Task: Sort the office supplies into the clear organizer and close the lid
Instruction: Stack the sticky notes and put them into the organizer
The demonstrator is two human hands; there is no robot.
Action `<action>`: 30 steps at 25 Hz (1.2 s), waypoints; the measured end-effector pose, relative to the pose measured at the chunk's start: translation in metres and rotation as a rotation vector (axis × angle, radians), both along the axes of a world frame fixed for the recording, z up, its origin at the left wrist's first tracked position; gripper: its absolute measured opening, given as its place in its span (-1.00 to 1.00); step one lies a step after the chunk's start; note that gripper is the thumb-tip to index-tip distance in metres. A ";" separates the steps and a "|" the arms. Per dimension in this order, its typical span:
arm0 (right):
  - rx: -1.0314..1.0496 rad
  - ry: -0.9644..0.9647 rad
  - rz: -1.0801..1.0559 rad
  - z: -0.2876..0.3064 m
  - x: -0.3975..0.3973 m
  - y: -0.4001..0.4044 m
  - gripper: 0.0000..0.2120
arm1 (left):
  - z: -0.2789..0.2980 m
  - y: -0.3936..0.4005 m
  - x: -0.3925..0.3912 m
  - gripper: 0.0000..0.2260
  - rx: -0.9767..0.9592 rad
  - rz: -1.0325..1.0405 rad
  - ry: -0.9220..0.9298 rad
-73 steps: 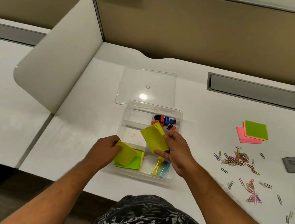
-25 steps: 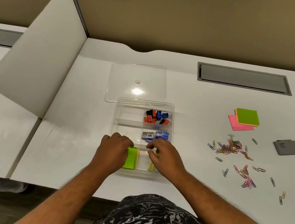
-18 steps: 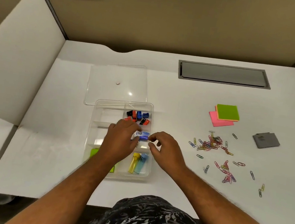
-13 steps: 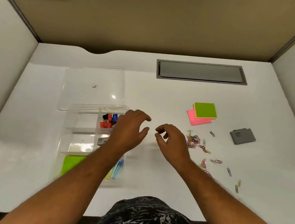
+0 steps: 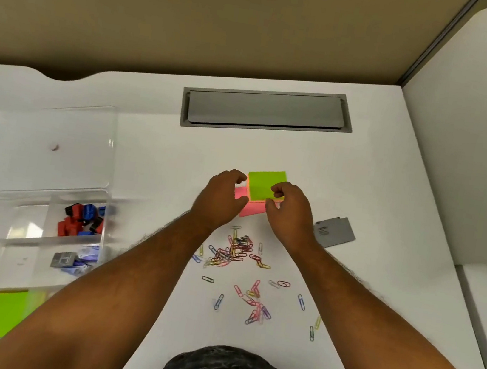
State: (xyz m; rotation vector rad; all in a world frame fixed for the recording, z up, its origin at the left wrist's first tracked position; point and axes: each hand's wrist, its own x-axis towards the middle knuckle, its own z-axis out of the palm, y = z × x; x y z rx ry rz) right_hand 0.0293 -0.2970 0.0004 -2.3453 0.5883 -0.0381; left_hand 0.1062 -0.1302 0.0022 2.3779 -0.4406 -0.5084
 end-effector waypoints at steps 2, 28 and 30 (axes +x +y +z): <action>-0.038 0.107 -0.033 -0.011 0.010 -0.018 -0.60 | -0.008 -0.015 0.008 -0.54 0.025 0.032 0.070; -0.288 0.399 0.360 -0.029 0.048 -0.030 -0.29 | 0.025 0.070 -0.022 -0.87 -0.529 0.861 0.201; -0.240 0.432 0.339 -0.029 0.052 -0.028 -0.37 | 0.034 0.098 -0.035 -0.77 -0.573 0.870 0.194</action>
